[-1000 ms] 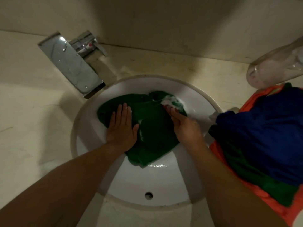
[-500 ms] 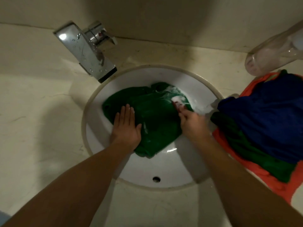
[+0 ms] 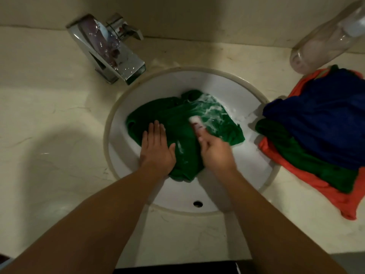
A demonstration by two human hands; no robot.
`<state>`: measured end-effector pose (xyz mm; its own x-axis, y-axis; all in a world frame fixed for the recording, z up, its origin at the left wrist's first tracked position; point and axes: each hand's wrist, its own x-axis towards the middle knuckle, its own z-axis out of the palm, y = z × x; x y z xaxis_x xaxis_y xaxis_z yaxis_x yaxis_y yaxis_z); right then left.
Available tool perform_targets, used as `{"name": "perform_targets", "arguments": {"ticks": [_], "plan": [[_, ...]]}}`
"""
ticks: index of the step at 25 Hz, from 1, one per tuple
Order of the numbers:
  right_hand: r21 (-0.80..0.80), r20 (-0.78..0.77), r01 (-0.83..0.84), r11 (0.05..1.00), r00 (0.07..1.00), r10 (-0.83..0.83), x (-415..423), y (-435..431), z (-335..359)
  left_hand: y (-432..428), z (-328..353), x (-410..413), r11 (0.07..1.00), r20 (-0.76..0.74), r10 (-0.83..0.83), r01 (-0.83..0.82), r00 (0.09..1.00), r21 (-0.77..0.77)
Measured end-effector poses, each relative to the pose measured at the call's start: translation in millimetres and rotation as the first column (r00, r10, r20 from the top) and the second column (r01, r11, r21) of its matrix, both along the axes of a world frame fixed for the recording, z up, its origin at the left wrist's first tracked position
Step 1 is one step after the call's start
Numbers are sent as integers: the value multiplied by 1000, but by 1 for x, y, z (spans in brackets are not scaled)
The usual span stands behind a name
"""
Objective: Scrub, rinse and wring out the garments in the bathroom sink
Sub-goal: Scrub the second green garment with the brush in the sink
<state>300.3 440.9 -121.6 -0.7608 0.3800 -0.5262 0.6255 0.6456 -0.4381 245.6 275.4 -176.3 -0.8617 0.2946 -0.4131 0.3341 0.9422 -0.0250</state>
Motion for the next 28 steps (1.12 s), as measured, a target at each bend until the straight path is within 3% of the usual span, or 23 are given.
{"name": "perform_targets", "arguments": {"ticks": [2,3,6,7,9,10,13,15,17,19,21,22,24,27,28], "plan": [[-21,-27,-227,974,974,227,8,-27,10,0,0,-1,1000,0,-2,2,1000,-1],[31,-44,-226,974,973,228,11,-13,11,0,0,-1,1000,-4,-6,6,1000,1],[145,8,67,987,998,-69,11,62,10,-2,1,0,1000,1,-11,11,1000,2],[195,6,83,977,996,-86,7,70,11,-2,1,0,1000,-3,-10,10,1000,-2],[106,-32,75,992,997,-71,2,43,9,-1,0,0,1000,0,-7,7,1000,-3],[13,-35,6,1000,999,-6,4,17,6,-1,0,0,1000,8,-6,6,1000,-3],[-14,-173,-242,970,956,237,15,-7,6,1,-2,0,1000,-5,-2,2,1000,7],[18,-107,-96,995,989,97,4,42,11,-1,-2,0,1000,-10,-4,4,1000,5],[176,0,57,983,998,-58,-5,86,7,-2,-2,2,1000,-11,-1,1,1000,1],[147,20,113,983,993,-118,-6,64,6,-1,0,2,1000,2,0,0,1000,-10],[-44,-56,-68,997,996,65,-1,2,5,0,1,1,999,6,-3,3,1000,-34],[-75,-112,-213,974,973,204,0,-15,4,0,1,0,999,6,-5,6,1000,-40],[-42,-83,-280,959,958,276,-7,8,2,2,0,-4,999,10,0,0,1000,-40],[72,-20,-61,996,998,62,-17,85,-8,1,0,-5,998,13,5,-4,1000,-67],[123,-14,-66,990,998,68,-19,97,-8,2,1,-5,998,23,4,-3,1000,-70]]}}
